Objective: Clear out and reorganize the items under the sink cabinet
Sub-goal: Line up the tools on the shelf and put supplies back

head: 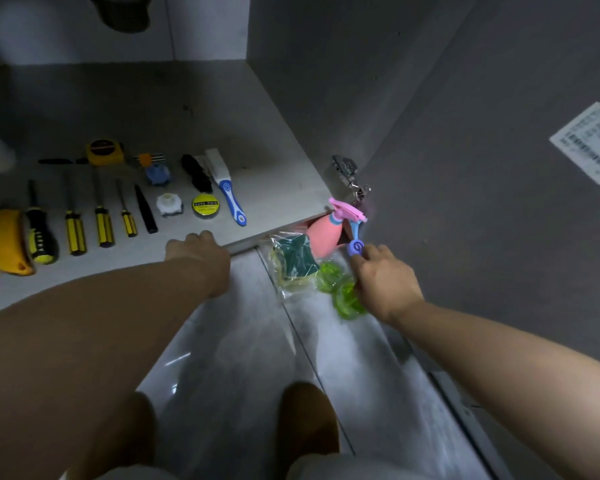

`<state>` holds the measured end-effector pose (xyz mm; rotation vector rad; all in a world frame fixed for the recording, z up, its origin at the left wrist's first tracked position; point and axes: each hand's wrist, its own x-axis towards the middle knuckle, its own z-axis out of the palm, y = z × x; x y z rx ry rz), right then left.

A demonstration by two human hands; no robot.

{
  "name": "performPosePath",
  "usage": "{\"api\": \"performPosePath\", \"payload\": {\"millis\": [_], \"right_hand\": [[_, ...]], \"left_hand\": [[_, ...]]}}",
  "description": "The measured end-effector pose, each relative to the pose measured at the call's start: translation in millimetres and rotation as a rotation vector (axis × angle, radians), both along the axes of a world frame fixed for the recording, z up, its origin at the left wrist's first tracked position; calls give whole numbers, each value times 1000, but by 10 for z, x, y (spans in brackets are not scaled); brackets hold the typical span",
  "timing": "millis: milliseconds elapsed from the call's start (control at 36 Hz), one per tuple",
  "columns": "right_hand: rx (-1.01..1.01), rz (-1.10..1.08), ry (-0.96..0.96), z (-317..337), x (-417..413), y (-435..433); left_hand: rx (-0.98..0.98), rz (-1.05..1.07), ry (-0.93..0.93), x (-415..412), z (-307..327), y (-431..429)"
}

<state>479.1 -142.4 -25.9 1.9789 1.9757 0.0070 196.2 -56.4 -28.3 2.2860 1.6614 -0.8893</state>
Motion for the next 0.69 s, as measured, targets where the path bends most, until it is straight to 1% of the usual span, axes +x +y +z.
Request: {"api": "performPosePath", "payload": {"millis": [111,167,222,306,417,500,611,639,694], "right_hand": [[-29,-49,-70,6,98,-114],[-69,-51,-53,-20,94,-163],[-121,-97,-20,-33,71,-202],[-177,-156,23,-18,91,-223],[-220,-231,148,87,158,-180],[-243,-304,236,218,185,-152],[-261,-288,323,451,155,-88],[-287,-302,370,515,127,-70],[-345,-363,522,636,51,-29]], "left_hand": [[78,-88,-74,95,-32,14],[96,-123,-147,159,-34,11],[75,-141,-222,220,-24,-3],[-7,-170,-307,304,-17,-35],[-96,-270,-390,413,30,-88],[-192,-301,-462,464,82,-131],[-244,-343,-524,531,87,-184],[-258,-342,-546,552,81,-202],[-308,-315,-595,589,67,-240]]}}
